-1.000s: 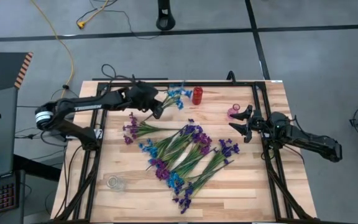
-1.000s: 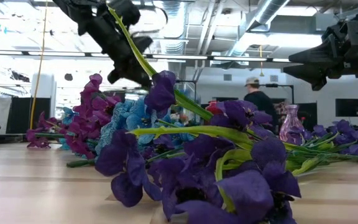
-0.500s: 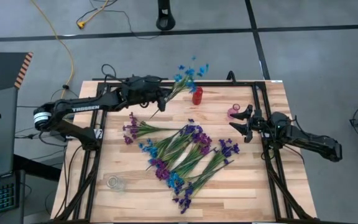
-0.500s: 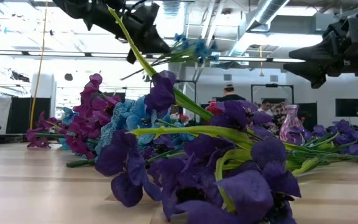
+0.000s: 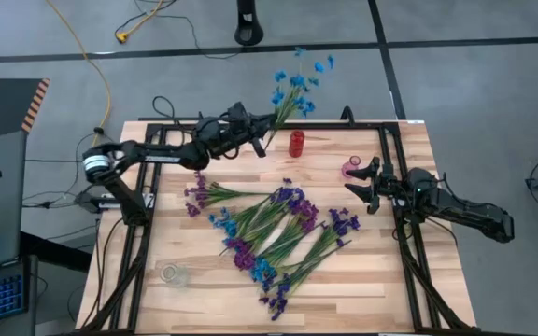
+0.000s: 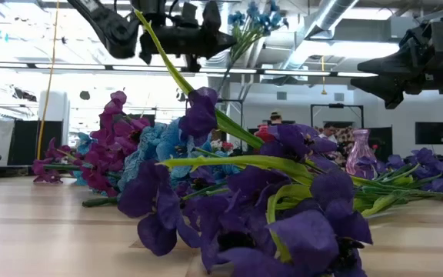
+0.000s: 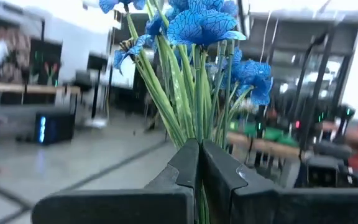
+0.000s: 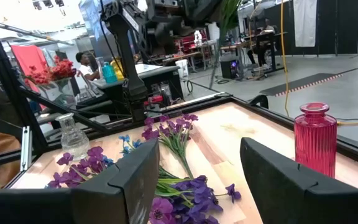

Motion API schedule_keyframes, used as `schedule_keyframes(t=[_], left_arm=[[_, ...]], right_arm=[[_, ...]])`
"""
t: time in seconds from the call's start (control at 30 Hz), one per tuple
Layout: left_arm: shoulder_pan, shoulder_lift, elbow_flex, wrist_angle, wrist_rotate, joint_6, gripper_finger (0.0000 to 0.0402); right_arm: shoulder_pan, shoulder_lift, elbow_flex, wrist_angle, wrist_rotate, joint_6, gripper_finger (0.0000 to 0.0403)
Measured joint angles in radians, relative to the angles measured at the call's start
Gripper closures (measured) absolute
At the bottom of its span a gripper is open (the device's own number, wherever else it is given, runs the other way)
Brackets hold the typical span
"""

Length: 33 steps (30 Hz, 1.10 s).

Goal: Sort flowers into vase by color
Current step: Put the top blue flowers into the red vase

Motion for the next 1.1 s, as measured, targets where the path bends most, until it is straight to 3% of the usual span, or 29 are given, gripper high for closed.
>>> schedule_keyframes(t=[0.2,0.73,1.1], left_arm=[[0.026,0.131,0.057,0.171,0.035,-0.005,0.0401],[0.044,0.461,0.485,0.168,0.126,0.062,0.0401],[0.082,0.532,0.533,0.162,0.124,0.056,0.0401]], right_arm=[[0.000,0.000,0.000,0.000,0.001,-0.007,0.0150],[0.000,0.000,0.000,-0.003,0.001,-0.007,0.0150],[0.000,0.000,0.000,-0.005,0.002,-0.010,0.0150]])
